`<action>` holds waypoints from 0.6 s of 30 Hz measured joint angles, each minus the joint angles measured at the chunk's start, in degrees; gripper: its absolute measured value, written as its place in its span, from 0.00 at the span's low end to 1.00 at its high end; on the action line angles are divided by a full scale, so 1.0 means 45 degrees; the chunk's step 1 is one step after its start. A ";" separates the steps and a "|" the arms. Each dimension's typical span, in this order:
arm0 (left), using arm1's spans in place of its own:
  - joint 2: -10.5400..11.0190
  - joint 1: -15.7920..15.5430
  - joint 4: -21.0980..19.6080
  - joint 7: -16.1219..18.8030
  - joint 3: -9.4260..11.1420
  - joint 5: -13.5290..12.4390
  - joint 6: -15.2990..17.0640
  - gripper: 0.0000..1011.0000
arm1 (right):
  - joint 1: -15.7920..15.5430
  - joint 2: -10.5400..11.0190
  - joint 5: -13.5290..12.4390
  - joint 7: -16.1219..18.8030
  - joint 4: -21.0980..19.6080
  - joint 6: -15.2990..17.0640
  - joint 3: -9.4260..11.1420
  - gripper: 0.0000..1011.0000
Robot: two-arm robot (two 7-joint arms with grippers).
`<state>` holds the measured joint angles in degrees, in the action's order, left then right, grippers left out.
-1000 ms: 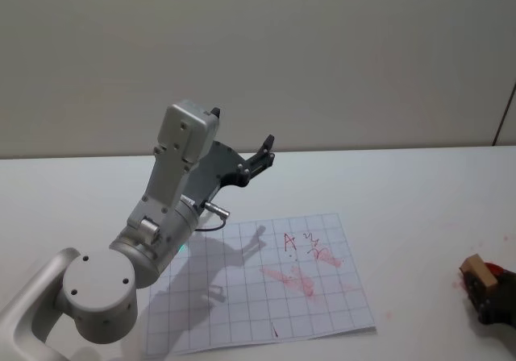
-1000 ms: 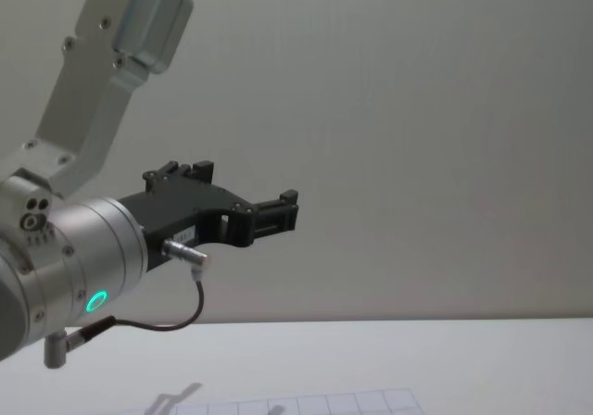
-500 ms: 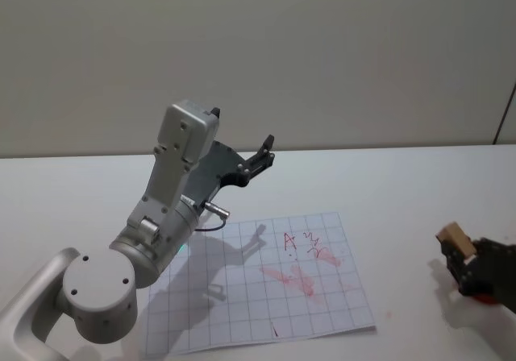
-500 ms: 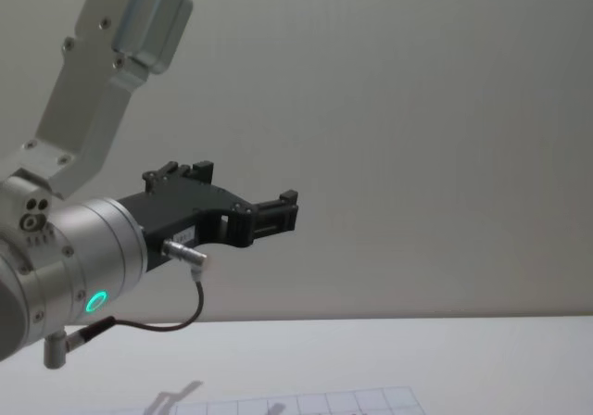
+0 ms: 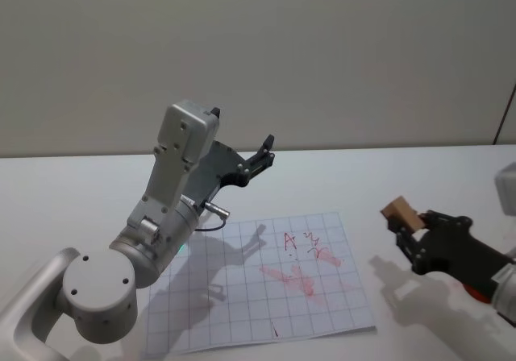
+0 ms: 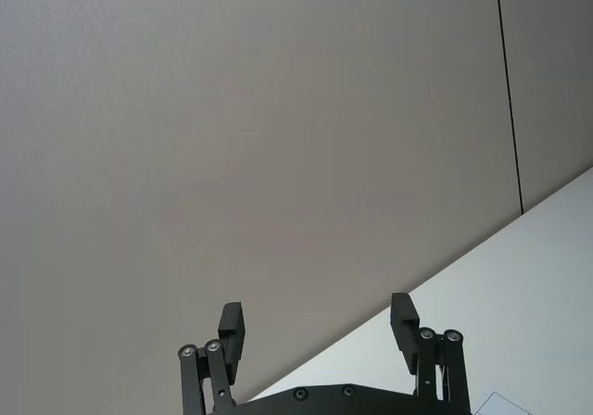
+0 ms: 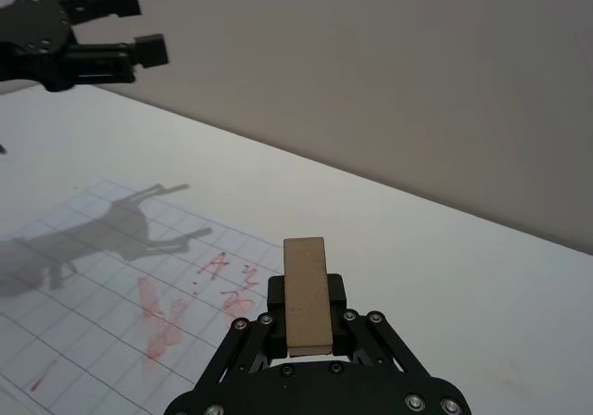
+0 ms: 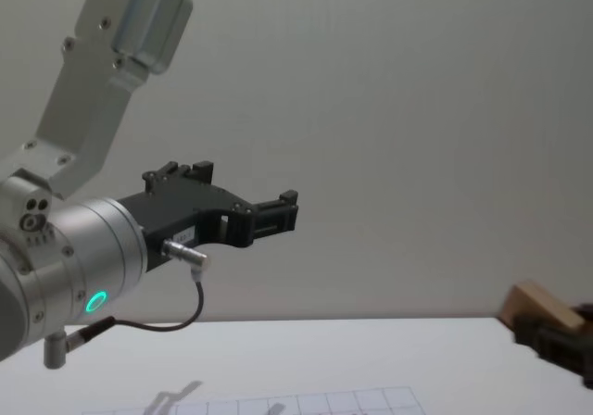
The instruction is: Use the one hand to pick up the stamp and affix it onto the A4 paper.
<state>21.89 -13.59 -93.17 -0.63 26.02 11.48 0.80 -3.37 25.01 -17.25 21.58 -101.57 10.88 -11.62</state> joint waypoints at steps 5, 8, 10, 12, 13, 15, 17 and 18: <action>0.0001 0.0000 0.0000 0.0000 0.0000 0.0000 0.0000 0.99 | 0.0429 -0.0391 0.0142 0.0860 0.0291 0.0011 -0.0321 0.22; 0.0001 0.0000 0.0000 0.0000 0.0000 0.0000 0.0000 0.99 | 0.0684 -0.0643 0.0309 0.1378 0.0592 0.0097 -0.0546 0.22; 0.0000 0.0000 0.0000 0.0000 0.0000 0.0000 0.0000 0.99 | 0.0800 -0.0759 0.0411 0.1604 0.0753 0.0151 -0.0654 0.22; 0.0000 0.0000 0.0000 0.0000 -0.0001 0.0000 0.0000 0.99 | 0.0971 -0.0934 0.0644 0.1966 0.1046 0.0288 -0.0841 0.22; 0.0001 0.0000 0.0000 -0.0001 0.0000 -0.0001 0.0000 0.99 | 0.1018 -0.0986 0.0689 0.2056 0.1129 0.0314 -0.0895 0.22; 0.0000 0.0000 0.0000 0.0000 0.0000 -0.0001 0.0000 0.99 | 0.1167 -0.1133 0.0943 0.2353 0.1399 0.0454 -0.1060 0.22; 0.0000 0.0000 0.0000 0.0000 0.0000 0.0000 0.0000 0.99 | 0.1239 -0.1200 0.1112 0.2505 0.1555 0.0545 -0.1154 0.22; 0.0001 0.0000 0.0000 0.0000 -0.0001 0.0000 0.0000 0.99 | 0.1273 -0.1233 0.1230 0.2591 0.1628 0.0601 -0.1202 0.22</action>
<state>21.89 -13.59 -93.18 -0.63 26.02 11.48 0.79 2.36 19.46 -11.72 33.24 -94.25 13.59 -17.03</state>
